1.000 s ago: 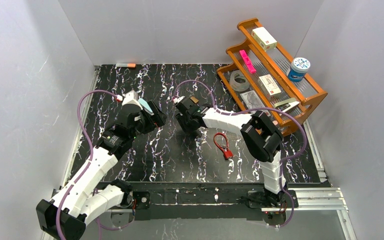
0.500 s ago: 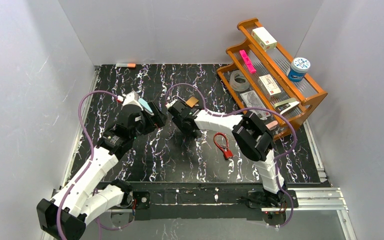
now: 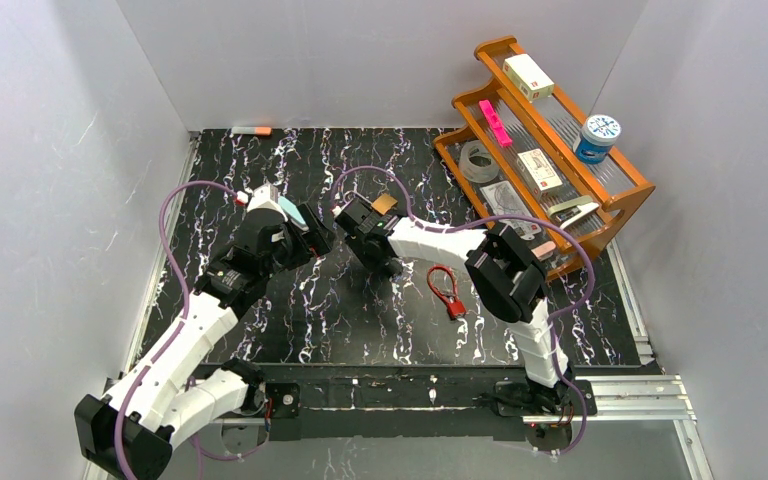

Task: Unlock with the key
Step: Pick up the key from the center of the board.

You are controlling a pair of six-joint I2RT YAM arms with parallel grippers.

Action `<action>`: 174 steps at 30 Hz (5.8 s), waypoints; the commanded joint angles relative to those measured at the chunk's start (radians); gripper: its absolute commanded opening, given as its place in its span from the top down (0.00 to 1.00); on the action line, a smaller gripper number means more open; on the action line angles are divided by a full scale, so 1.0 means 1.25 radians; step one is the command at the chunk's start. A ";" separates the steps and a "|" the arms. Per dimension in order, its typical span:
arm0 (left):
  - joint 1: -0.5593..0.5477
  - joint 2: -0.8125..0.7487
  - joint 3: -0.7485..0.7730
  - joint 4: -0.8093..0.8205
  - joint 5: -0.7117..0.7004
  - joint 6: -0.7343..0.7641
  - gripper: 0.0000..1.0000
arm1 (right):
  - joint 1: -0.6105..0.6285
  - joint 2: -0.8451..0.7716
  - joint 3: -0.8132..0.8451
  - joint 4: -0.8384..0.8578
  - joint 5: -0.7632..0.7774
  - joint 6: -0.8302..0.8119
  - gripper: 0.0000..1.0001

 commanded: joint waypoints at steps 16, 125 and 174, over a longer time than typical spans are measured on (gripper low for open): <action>0.002 -0.003 -0.009 -0.011 -0.007 0.005 0.02 | 0.001 -0.087 -0.011 0.074 -0.002 0.087 0.91; -0.015 0.090 0.020 0.478 0.764 0.096 1.00 | -0.231 -0.880 -0.572 0.675 -0.391 0.840 0.32; -0.108 0.150 0.217 -0.278 0.797 0.583 1.00 | -0.145 -0.596 -0.484 0.598 -0.992 0.277 0.68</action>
